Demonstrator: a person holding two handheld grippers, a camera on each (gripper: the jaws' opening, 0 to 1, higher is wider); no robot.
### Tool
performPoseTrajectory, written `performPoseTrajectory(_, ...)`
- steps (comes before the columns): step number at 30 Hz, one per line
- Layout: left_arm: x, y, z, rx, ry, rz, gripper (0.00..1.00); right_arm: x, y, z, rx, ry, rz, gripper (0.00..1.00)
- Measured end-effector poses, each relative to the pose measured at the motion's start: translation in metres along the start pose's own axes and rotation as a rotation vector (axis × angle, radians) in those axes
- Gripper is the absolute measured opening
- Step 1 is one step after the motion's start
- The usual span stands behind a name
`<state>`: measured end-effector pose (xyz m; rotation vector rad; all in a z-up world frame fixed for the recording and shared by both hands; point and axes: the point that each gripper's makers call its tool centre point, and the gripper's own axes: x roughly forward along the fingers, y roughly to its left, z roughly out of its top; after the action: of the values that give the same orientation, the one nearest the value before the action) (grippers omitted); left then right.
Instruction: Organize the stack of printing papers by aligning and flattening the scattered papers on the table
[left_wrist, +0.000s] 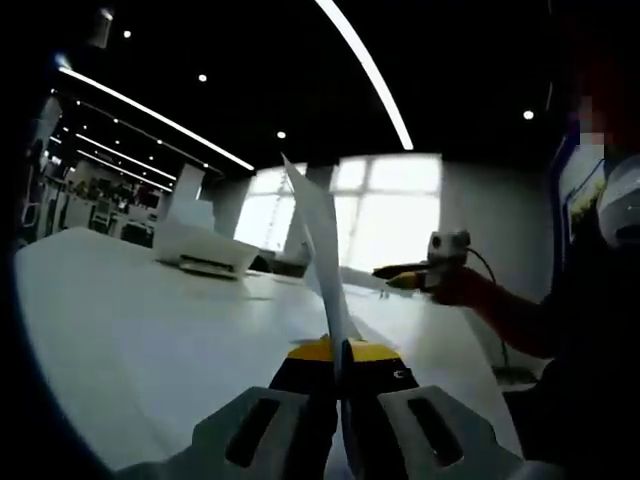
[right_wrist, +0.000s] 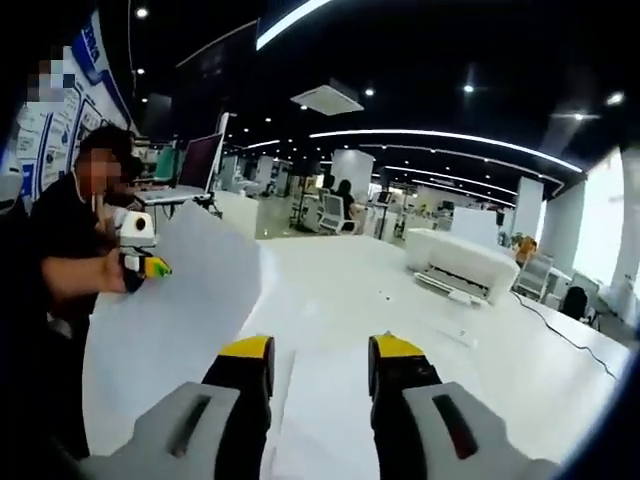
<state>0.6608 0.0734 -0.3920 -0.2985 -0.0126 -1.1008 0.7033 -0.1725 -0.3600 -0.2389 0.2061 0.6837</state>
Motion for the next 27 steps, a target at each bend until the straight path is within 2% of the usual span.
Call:
performPoseTrajectory(10, -0.001, 0.006, 0.001, 0.002, -0.007, -0.001, 0.06, -0.003, -0.017, -0.013, 0.060, -0.001, -0.054, 0.43)
performPoseTrajectory(17, -0.001, 0.008, 0.001, 0.003, -0.005, -0.003, 0.06, -0.002, -0.032, -0.009, 0.089, -0.030, -0.092, 0.52)
performPoseTrajectory(22, -0.001, 0.010, 0.001, 0.002, -0.005, -0.002, 0.06, -0.003, -0.036, -0.010, 0.092, -0.028, -0.100, 0.57)
performPoseTrajectory(27, -0.001, 0.010, 0.001, 0.003, -0.003, -0.001, 0.06, -0.005, -0.040, -0.019, 0.136, -0.025, -0.100, 0.60)
